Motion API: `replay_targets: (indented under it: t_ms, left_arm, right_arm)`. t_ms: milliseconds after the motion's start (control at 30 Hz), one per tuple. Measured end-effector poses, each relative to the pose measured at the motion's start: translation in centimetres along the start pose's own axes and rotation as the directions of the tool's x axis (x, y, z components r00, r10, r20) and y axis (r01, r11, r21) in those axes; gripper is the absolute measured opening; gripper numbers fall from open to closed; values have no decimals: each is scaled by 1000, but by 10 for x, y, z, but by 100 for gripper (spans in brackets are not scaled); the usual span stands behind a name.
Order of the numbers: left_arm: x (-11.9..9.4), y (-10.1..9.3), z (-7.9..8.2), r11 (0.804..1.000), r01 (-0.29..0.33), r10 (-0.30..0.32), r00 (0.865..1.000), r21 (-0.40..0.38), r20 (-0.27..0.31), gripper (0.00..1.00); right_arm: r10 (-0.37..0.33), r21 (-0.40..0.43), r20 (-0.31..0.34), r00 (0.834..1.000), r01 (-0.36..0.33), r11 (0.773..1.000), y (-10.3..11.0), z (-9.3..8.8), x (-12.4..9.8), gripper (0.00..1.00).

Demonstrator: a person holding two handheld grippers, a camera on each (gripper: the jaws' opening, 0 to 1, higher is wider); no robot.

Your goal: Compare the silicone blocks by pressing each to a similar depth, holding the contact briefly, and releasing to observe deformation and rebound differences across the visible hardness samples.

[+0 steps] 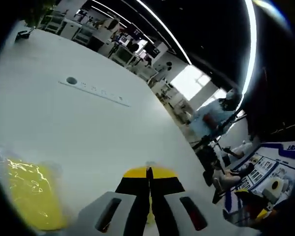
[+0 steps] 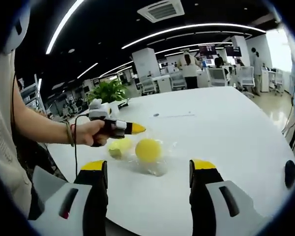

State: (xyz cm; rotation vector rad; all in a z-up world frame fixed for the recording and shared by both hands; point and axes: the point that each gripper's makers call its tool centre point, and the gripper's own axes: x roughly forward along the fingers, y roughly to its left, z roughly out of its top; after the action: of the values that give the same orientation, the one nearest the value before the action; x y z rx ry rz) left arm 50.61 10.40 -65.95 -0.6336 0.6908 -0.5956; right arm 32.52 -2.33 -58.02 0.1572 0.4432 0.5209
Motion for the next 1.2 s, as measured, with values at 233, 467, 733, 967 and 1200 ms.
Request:
replay_targets:
  t_ms: [233,467,733,967,1200]
  left_arm:
    - [17,19,-18,997,-70,69,997,-35,-32,0]
    - [32,31,-20,994,-108,106,993,-34,-47,0]
    - [34,51,-27,985,-169,167,983,-29,-72,0]
    - [31,56,-29,982,-185,182,980,-41,-76,0]
    - [30,59,-31,976,-216,213,974,-40,-79,0]
  right_arm:
    - [7,14,-12,1000,-7,1000,-3,-4,3,62]
    - [14,21,-24,1000,-13,1000,-8,-9,6,61]
    - [16,27,-31,999,-15,1000,-11,-11,9,60]
    - [19,26,-36,999,-18,999,-12,-14,10,59]
    - [23,21,-33,999,-22,1000,-11,-12,12,59]
